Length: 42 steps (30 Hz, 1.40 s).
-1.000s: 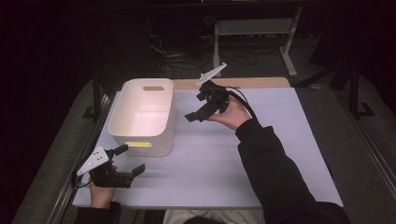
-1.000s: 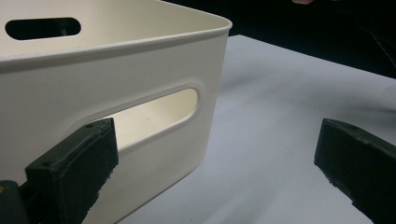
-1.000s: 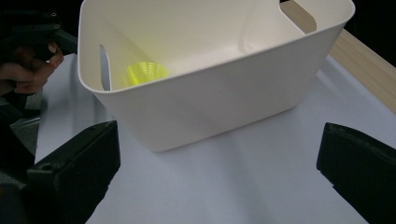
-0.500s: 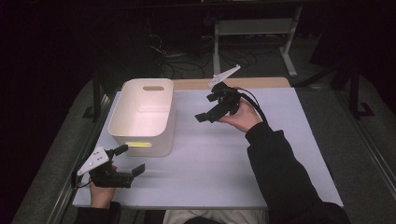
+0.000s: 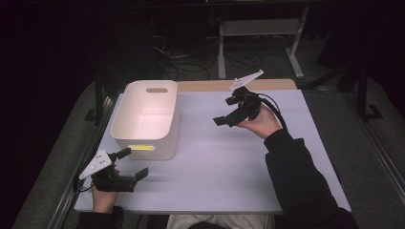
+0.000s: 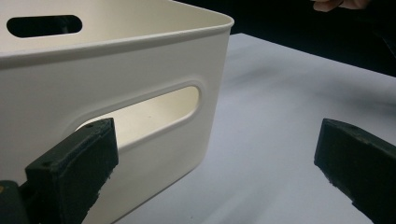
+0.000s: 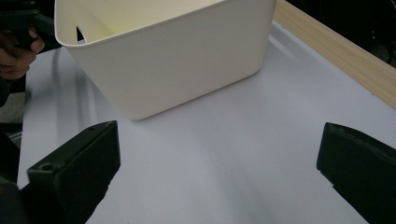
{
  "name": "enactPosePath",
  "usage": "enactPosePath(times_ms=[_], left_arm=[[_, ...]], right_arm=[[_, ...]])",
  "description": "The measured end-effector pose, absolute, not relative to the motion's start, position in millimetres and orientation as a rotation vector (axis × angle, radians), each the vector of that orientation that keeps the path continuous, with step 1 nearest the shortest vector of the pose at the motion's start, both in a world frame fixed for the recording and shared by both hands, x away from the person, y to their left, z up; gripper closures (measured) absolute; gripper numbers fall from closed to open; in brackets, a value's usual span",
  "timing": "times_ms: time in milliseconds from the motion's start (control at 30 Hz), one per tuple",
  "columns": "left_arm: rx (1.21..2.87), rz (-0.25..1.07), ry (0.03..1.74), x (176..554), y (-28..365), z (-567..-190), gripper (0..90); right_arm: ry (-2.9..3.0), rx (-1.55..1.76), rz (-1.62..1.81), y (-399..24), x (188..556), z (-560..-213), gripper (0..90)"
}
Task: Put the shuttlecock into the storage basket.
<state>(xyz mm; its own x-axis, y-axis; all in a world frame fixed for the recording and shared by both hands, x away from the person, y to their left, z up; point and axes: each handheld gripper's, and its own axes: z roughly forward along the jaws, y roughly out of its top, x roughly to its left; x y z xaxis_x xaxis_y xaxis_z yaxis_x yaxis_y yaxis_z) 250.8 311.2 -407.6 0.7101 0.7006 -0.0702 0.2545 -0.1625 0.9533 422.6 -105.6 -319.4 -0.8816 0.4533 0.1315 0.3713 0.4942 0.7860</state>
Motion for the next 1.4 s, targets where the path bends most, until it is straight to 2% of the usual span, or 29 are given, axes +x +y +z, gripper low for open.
enactPosePath(times_ms=[1400], left_arm=[[1.733, 0.47, 0.768, 250, 311, -408, 0.0]], right_arm=[[2.509, 0.845, 1.421, -183, 388, -340, 0.0]])
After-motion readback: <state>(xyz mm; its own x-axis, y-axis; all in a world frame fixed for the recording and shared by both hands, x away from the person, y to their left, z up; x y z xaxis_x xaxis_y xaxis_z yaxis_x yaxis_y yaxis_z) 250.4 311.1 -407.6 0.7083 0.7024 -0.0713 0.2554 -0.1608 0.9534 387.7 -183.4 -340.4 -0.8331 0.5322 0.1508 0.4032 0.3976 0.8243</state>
